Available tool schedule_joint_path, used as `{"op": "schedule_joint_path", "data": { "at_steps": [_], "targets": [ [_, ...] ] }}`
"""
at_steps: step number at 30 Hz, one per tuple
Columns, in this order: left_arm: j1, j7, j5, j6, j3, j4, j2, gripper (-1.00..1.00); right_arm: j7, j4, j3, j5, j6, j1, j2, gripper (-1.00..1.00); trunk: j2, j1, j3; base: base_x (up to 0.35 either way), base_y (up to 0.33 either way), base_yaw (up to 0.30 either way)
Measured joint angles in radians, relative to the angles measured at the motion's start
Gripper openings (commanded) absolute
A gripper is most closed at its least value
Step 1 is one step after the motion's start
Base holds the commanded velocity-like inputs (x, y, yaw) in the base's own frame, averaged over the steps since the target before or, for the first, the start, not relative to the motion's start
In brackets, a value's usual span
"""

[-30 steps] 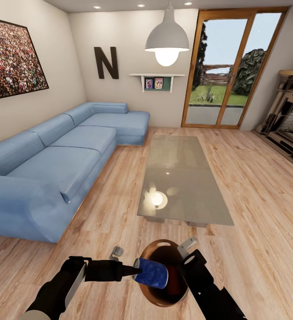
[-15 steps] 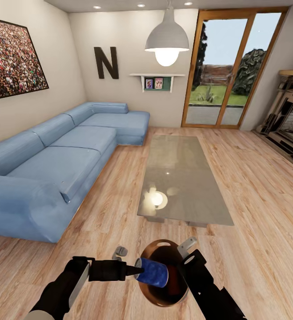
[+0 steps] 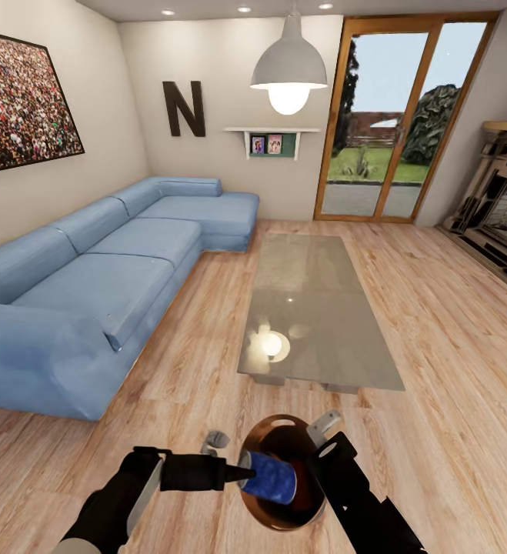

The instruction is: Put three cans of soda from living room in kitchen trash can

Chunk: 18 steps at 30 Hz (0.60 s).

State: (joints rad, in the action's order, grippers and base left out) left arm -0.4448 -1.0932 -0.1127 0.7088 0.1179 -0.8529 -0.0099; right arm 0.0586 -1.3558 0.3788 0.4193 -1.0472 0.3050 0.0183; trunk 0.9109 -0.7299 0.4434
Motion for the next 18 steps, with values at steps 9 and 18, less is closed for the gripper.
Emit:
{"op": "schedule_joint_path", "data": {
  "at_steps": [9,18],
  "targets": [
    [0.000,0.003,0.010,0.000,0.015,0.006,-0.010,-1.00,0.000,0.000,0.000,0.000,0.000,0.000,0.001,-1.00,0.000,0.000,0.000,0.000,0.000,0.000],
    [0.000,0.003,0.010,-0.003,0.016,0.006,-0.010,-1.00,0.000,0.000,0.000,0.000,0.000,0.000,0.001,-1.00,0.000,0.000,0.000,0.000,0.000,0.000]
  ]
}}
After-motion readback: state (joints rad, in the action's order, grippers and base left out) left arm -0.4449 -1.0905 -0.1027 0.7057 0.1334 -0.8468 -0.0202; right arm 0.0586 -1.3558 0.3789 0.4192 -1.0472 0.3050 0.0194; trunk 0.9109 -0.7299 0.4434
